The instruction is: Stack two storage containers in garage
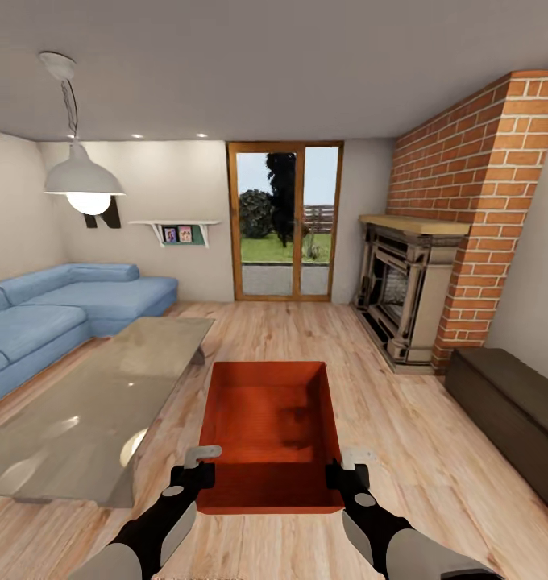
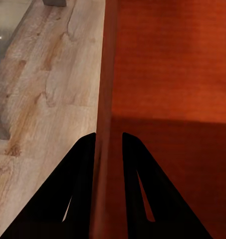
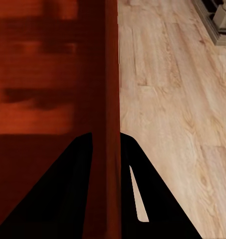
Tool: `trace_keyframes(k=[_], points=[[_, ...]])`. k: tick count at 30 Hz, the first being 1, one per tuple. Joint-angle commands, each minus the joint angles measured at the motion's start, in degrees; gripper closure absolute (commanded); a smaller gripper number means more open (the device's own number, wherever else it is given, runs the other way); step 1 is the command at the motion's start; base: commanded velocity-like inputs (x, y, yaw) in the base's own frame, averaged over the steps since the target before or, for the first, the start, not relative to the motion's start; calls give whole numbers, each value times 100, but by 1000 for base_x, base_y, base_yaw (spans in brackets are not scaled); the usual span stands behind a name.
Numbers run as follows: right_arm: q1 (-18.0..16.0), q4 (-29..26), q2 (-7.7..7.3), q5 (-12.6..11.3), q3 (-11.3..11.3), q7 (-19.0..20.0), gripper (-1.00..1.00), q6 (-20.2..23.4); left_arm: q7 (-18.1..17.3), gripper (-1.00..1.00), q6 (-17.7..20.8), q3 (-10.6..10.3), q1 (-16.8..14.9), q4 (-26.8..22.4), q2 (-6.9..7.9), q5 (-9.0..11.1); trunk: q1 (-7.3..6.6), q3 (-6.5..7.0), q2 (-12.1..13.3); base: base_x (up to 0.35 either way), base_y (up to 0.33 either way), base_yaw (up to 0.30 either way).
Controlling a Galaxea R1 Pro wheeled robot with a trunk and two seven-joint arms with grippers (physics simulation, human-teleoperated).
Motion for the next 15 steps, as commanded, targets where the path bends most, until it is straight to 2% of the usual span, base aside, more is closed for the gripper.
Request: trace_keyframes(k=[1, 15], points=[[-4, -2, 0, 46, -256, -21, 100, 4, 502, 100, -5, 105, -8, -10, 20, -18, 1, -9, -8, 0, -278, 266], [-4, -2, 0, 46, -251, -21, 100, 4, 502, 100, -5, 116, -8, -10, 20, -18, 1, -9, -8, 0, -278, 266]])
